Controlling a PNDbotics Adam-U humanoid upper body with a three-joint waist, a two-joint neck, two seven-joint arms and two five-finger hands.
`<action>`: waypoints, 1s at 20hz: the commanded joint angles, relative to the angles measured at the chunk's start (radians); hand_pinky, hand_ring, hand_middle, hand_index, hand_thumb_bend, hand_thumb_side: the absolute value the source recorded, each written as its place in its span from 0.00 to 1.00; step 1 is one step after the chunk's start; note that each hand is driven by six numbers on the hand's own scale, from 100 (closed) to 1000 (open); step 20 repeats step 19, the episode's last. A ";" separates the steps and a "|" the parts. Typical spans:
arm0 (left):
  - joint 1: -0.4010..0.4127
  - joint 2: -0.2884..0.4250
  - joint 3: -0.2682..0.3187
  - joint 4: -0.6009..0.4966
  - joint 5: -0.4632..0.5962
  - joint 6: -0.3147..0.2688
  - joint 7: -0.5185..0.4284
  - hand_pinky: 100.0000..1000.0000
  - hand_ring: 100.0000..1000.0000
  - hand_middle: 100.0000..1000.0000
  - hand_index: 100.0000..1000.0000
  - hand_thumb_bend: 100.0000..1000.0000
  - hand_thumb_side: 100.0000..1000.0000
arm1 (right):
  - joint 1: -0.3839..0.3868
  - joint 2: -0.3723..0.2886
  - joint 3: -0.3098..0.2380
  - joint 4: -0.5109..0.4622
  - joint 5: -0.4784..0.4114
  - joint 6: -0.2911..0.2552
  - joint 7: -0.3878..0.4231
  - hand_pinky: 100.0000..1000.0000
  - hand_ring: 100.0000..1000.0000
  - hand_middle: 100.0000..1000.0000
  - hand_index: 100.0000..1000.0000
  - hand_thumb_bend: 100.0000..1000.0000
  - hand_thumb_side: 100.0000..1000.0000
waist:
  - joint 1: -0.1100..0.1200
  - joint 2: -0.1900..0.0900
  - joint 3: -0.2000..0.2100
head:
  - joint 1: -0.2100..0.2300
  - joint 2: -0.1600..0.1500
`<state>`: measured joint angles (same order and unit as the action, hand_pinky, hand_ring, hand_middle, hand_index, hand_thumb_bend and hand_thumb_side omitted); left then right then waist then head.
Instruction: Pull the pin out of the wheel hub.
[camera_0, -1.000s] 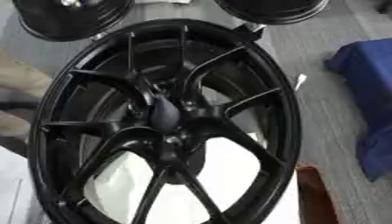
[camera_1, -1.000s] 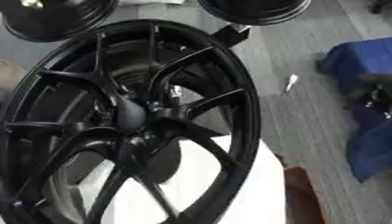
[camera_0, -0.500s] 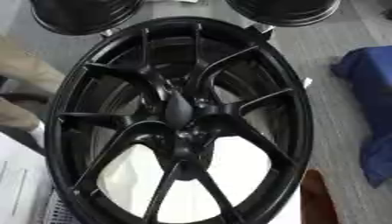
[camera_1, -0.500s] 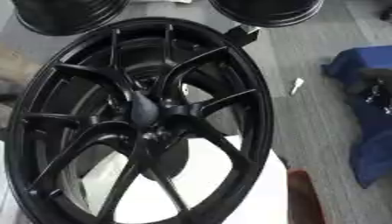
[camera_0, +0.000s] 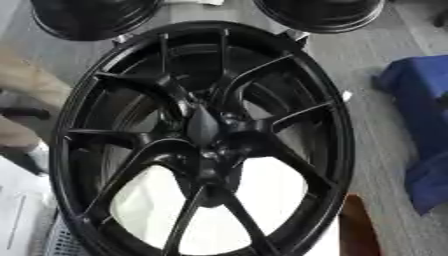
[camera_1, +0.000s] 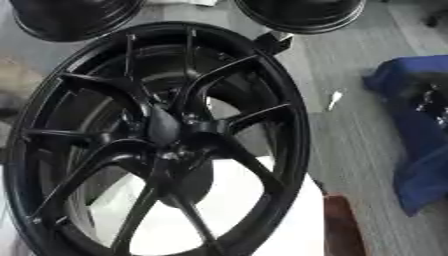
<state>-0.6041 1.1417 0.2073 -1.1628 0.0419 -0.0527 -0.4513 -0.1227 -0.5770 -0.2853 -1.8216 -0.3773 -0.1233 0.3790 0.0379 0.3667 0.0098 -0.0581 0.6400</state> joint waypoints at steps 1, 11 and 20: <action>-0.012 0.024 0.022 -0.042 0.047 -0.006 0.086 0.70 0.71 0.54 0.70 0.43 0.47 | -0.006 -0.023 -0.011 -0.021 -0.008 0.001 0.000 0.80 0.58 0.56 0.78 0.00 0.78 | 0.001 -0.029 -0.001 | 0.004 -0.007; 0.069 -0.276 -0.029 -0.508 0.308 0.192 0.627 0.63 0.66 0.50 0.66 0.41 0.49 | -0.030 -0.018 0.000 -0.030 -0.033 0.007 0.006 0.80 0.58 0.56 0.78 0.00 0.78 | -0.009 -0.029 -0.011 | 0.029 -0.007; 0.171 -0.530 -0.062 -0.737 0.254 0.273 0.741 0.63 0.65 0.49 0.66 0.40 0.49 | -0.048 -0.008 0.007 -0.030 -0.046 0.014 0.015 0.80 0.58 0.56 0.78 0.00 0.77 | -0.022 -0.027 -0.016 | 0.044 -0.011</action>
